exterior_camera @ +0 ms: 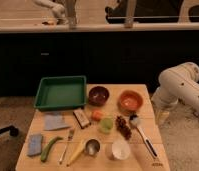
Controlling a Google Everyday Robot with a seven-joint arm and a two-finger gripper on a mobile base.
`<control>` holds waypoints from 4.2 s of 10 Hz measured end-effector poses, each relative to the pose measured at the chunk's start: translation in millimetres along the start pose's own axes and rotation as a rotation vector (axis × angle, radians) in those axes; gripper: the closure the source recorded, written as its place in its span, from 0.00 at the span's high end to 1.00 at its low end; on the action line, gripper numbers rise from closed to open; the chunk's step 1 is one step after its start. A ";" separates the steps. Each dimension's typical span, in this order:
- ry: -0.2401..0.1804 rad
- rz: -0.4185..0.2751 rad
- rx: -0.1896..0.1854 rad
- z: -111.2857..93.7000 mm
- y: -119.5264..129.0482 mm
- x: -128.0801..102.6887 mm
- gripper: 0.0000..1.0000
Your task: Place grapes in tray
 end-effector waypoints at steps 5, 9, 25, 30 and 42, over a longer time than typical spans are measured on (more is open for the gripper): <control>0.000 0.000 0.000 0.3 0.0 0.0 0.80; 0.000 0.000 0.000 0.3 0.0 0.0 0.80; 0.116 0.292 -0.051 32.9 23.9 -62.1 0.80; 0.095 0.432 -0.056 52.0 22.6 -79.7 0.80; 0.082 0.446 -0.134 78.8 31.0 -104.9 0.80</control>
